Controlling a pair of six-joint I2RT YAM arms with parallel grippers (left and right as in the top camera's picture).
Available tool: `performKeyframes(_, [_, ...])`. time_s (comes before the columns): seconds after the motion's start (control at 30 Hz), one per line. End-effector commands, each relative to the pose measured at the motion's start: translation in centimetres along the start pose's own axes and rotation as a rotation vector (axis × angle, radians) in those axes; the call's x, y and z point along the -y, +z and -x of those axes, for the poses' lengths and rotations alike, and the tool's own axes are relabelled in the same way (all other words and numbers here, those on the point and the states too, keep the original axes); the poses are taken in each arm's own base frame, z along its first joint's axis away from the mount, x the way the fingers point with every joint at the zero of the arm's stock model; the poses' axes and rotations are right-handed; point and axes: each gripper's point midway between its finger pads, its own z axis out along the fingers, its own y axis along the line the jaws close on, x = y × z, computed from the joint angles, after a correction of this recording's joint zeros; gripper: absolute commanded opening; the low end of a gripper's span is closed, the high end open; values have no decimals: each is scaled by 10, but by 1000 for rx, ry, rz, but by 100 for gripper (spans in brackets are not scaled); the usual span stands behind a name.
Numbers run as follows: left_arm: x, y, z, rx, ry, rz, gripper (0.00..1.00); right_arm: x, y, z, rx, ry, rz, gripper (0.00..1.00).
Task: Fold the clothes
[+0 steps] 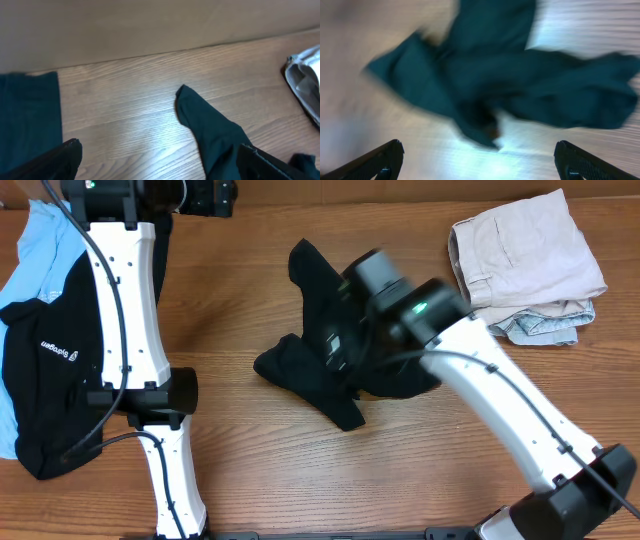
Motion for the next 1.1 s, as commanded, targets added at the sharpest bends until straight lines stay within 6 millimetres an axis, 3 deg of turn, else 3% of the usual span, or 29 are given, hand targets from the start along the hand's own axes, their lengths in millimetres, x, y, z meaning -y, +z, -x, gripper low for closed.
performKeyframes(0.0, [32,21,-9,-41,102,-59,100,41,-7,28,61,132,-39,100])
performKeyframes(0.1, [52,38,-23,-97,145,-91,100,54,2,28,19,146,3,100])
performKeyframes(0.23, [70,64,-56,-229,152,-123,100,70,24,17,-39,199,36,100])
performKeyframes(0.33, [69,83,-76,-307,140,-127,100,61,48,10,-60,221,125,100])
performKeyframes(0.4, [66,91,-83,-333,125,-125,100,57,66,5,-67,275,161,91])
performKeyframes(0.5, [58,97,-86,-344,96,-116,100,56,90,-7,-80,380,189,83])
performKeyframes(0.7, [52,99,-81,-323,93,-109,100,43,120,-21,-76,451,222,68])
performKeyframes(1.07, [51,100,-79,-315,95,-108,100,29,149,-27,-73,548,225,69])
